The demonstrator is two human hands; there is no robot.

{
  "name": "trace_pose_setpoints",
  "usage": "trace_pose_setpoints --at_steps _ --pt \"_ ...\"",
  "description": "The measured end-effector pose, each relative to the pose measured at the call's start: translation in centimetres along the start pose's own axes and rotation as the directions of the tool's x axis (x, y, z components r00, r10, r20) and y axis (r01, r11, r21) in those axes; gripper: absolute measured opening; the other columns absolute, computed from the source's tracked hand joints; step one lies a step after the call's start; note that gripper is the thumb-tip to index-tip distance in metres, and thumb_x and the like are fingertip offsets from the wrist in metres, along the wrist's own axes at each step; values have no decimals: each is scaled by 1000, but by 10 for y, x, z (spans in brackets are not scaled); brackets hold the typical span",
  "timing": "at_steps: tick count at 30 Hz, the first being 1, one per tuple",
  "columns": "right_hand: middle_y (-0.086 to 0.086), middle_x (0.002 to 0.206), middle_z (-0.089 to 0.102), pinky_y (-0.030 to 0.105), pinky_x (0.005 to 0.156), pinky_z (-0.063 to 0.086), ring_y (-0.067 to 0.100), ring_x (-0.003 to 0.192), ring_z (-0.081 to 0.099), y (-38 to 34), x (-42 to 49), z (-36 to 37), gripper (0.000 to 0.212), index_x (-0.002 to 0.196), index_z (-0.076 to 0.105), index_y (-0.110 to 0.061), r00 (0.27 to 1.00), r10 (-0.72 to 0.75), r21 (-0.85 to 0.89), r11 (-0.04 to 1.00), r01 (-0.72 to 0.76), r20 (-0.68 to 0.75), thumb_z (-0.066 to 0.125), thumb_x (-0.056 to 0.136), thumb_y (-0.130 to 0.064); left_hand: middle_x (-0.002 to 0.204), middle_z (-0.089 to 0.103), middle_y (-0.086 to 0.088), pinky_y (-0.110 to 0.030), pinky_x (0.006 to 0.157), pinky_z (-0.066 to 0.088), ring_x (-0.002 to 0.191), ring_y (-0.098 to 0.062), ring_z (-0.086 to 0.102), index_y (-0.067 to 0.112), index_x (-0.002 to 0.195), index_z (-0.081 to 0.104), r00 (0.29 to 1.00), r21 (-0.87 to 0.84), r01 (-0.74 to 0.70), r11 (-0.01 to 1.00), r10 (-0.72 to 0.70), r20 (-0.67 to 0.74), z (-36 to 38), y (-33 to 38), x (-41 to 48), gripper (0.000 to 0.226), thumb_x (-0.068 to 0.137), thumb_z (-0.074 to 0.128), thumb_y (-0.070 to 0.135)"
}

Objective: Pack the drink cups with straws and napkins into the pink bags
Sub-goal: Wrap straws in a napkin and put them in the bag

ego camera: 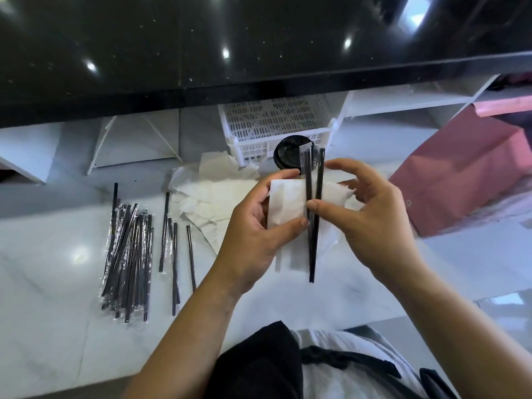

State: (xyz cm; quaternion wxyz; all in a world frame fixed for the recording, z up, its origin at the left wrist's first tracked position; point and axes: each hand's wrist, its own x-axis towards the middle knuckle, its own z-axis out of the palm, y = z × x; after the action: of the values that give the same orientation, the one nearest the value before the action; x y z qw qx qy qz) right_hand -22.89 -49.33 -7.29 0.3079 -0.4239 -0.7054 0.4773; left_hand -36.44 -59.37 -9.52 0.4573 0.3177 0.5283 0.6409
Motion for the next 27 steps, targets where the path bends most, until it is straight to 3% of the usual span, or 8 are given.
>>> trace_pose_setpoints --at_steps 2,3,6,11,14,17,22,27 --pt "-3 95 70 22 83 51 9 91 64 0 -2 0 58 119 63 -33 999 42 -37 998 -42 -14 90 69 -22 107 74 0 -27 82 55 98 -15 71 22 134 55 1000 -11 9 1000 -9 18 -2 0 -2 64 80 73 -9" --pt "3 93 69 25 81 53 12 86 65 -1 -3 0 61 121 61 -33 997 75 -15 997 -75 -7 90 68 -22 108 73 1 -27 82 55 98 -15 71 22 135 54 1000 -15 11 1000 -11 28 -4 0 -3 66 79 74 -9" --pt "21 91 70 48 75 60 35 79 69 -5 -12 3 60 117 61 -31 983 179 127 975 -181 26 91 67 -17 115 71 0 -28 83 56 104 -18 70 24 137 53 999 -9 7 1000 -6 48 -8 -1 -6 72 77 76 -9" --pt "7 84 76 37 64 59 25 75 74 -6 -25 13 43 106 67 -12 948 309 309 897 -316 72 87 69 -7 126 68 -5 -35 88 58 113 -23 68 30 139 51 996 -3 17 1000 -16 91 -15 -1 -14 76 79 75 -10" --pt "10 81 77 36 63 59 25 71 73 -7 -35 18 17 92 73 -5 927 342 377 847 -376 157 79 76 -2 130 66 -5 -45 99 54 118 -24 66 34 140 50 993 36 10 999 -15 117 -21 -4 -18 77 81 75 -8" --pt "15 82 77 37 63 60 27 72 74 -3 -46 24 10 88 75 -2 928 349 403 837 -372 132 76 79 1 134 64 -2 -46 102 52 121 -21 64 37 141 49 988 77 27 997 -38 147 -25 -7 -24 76 84 75 -5" --pt "13 81 76 35 61 57 25 71 72 2 -61 31 7 87 75 -3 947 319 355 891 -284 -44 76 80 -2 117 73 -1 -42 90 58 108 -20 70 37 135 51 981 103 105 989 -120 152 -40 -15 -34 66 87 72 -2" --pt "23 87 74 47 68 58 34 74 72 6 -76 32 6 87 75 -2 938 334 309 905 -293 -88 76 83 -6 107 75 -6 -38 69 60 96 -20 70 16 114 70 969 56 198 979 -204 142 -42 -12 -42 20 101 55 15"
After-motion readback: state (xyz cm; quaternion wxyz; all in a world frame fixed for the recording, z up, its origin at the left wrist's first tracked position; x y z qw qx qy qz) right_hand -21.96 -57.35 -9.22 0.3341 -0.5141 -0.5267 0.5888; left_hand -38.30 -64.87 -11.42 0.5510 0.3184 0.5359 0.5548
